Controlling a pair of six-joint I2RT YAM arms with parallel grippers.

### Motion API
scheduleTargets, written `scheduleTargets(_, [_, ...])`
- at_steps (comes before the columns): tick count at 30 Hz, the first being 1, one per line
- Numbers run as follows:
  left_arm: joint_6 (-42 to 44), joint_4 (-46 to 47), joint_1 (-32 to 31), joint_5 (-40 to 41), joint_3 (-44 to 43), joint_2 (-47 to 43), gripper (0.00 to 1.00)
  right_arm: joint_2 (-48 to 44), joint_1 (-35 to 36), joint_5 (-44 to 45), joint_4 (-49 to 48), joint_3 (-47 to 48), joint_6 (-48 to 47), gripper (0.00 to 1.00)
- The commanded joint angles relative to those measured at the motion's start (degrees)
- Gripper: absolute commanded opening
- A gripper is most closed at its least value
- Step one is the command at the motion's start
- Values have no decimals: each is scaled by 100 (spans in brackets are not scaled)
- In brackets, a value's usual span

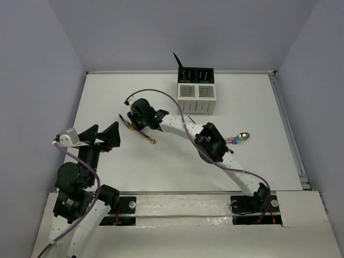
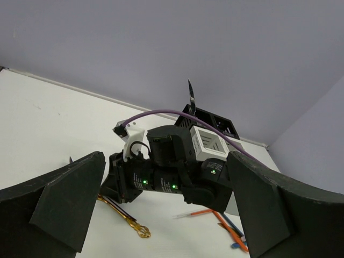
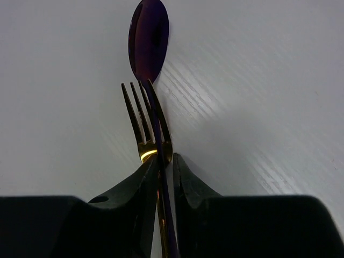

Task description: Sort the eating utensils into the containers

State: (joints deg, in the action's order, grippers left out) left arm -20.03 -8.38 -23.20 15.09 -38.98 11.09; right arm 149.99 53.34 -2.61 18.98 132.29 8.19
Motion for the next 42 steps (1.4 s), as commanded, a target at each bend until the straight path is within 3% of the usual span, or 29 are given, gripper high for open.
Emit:
scheduleTargets(1, [17,276,-27,-41,14,16,99,56,36,85,-70,113,-19,28])
scheduleTargets(29, [17,302,-27,-59,22,68,99,135,36,-29,70,34,-115,26])
scheduleTargets(36, [17,311,-27,-77,22,77,99,144,36,15,62,-1,-98,8])
scheduleTargets(37, [17,311,-27,-77,22,77,99,136,36,24,62,-10,-98,2])
scheduleTargets(41, [17,311,-27,-68,40,77,99,-66,36,146,-243,-255,-11,0])
scheduleTargets(42, [17,311,-27,-68,40,77,99,-397,36,164,-490,-761,25,0])
